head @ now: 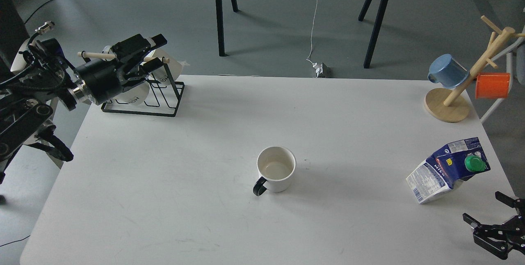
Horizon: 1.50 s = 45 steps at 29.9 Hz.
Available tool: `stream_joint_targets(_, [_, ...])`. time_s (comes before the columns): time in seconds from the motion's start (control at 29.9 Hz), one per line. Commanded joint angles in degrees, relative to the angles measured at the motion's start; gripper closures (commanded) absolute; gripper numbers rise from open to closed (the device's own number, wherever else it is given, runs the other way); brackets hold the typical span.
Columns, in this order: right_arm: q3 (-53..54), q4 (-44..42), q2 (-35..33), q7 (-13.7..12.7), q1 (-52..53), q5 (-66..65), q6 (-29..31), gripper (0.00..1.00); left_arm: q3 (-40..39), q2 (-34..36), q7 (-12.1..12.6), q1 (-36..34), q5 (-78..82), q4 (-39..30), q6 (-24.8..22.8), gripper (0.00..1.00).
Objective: Place cup and milk with both arms
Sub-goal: 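Reach the right gripper to the blue-and-white milk carton and grasp it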
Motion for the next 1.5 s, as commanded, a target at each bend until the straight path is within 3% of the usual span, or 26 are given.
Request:
stream_joint_targets(0.0, [0.0, 0.1, 0.4, 0.0, 0.1, -0.2, 0.0, 0.01, 0.0, -0.2, 0.0, 0.5, 0.0, 1.3, 0.0, 0.07])
stream_joint_targets(1.47, [-4.3, -0.4, 3.8, 0.0, 11.4, -6.2, 0.0, 0.01, 0.0, -0.7, 0.0, 1.6, 0.0, 2.9, 0.0, 0.07])
